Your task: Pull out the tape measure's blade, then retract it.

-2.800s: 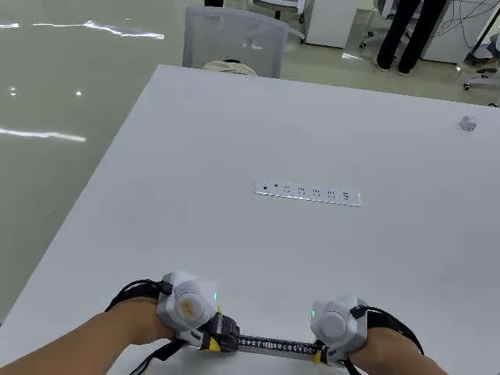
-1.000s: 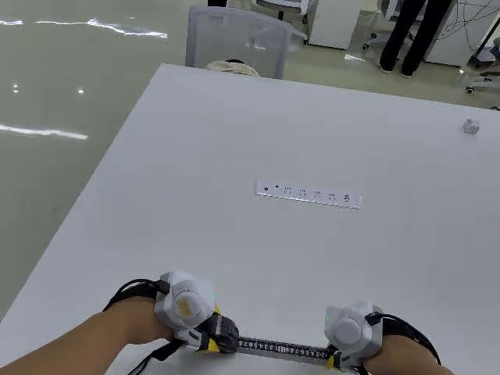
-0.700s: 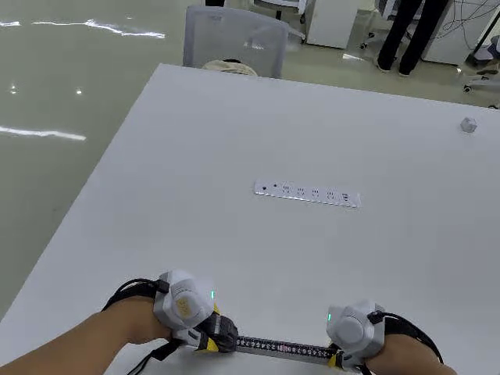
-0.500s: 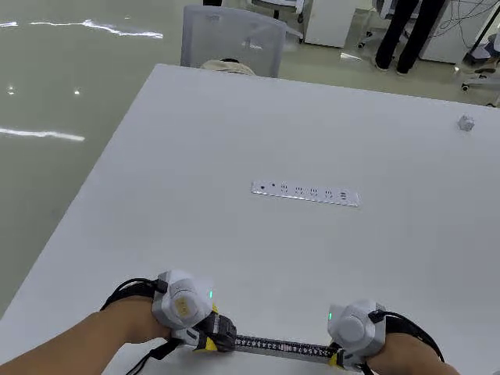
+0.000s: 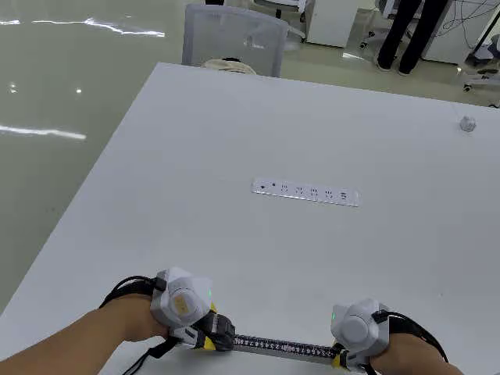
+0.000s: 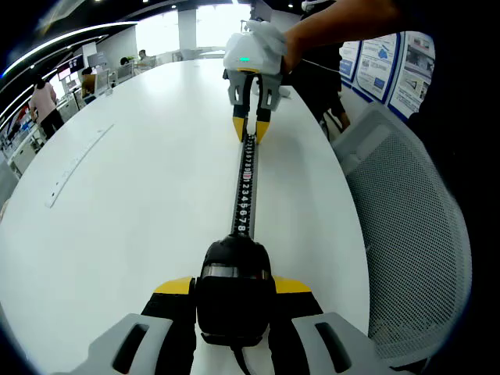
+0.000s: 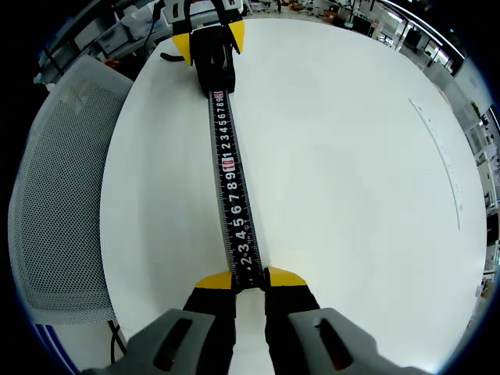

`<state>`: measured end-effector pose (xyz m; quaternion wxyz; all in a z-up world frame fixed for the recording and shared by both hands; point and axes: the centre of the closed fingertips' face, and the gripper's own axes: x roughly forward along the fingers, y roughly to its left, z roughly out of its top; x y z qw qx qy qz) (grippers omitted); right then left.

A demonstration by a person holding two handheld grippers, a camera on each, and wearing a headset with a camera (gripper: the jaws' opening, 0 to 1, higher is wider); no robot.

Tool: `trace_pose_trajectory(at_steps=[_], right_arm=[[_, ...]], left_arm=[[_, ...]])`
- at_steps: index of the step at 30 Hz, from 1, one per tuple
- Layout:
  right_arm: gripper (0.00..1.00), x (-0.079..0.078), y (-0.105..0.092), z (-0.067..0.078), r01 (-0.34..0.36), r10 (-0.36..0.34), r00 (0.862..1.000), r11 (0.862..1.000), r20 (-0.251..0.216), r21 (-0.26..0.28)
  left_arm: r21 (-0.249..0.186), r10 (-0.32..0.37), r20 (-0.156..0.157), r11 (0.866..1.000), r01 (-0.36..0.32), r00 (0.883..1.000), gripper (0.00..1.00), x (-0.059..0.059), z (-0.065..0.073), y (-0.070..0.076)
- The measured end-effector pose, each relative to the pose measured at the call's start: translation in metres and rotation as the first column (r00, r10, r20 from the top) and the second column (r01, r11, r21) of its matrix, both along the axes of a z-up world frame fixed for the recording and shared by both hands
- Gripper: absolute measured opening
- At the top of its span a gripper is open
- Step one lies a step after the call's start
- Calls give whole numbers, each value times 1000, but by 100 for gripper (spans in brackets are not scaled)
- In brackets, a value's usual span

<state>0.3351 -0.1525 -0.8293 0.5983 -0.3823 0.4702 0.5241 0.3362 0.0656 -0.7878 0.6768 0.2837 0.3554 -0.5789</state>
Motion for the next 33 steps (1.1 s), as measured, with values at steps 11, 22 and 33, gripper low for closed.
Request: trace_pose_trajectory(at_steps=[11, 22, 33], right_arm=[[12, 1, -9, 0, 12, -12, 1000, 1000, -2, -9], [12, 0, -18, 0, 21, -21, 1000, 1000, -2, -16], [12, 0, -22, -1, 15, -15, 1000, 1000, -5, -28]], left_arm=[[1, 1, -1, 1000, -1, 1000, 32, 0, 0, 0], [0, 0, -2, 1000, 0, 1000, 32, 1, 0, 0], [-2, 0, -3, 1000, 0, 1000, 32, 1, -1, 0]])
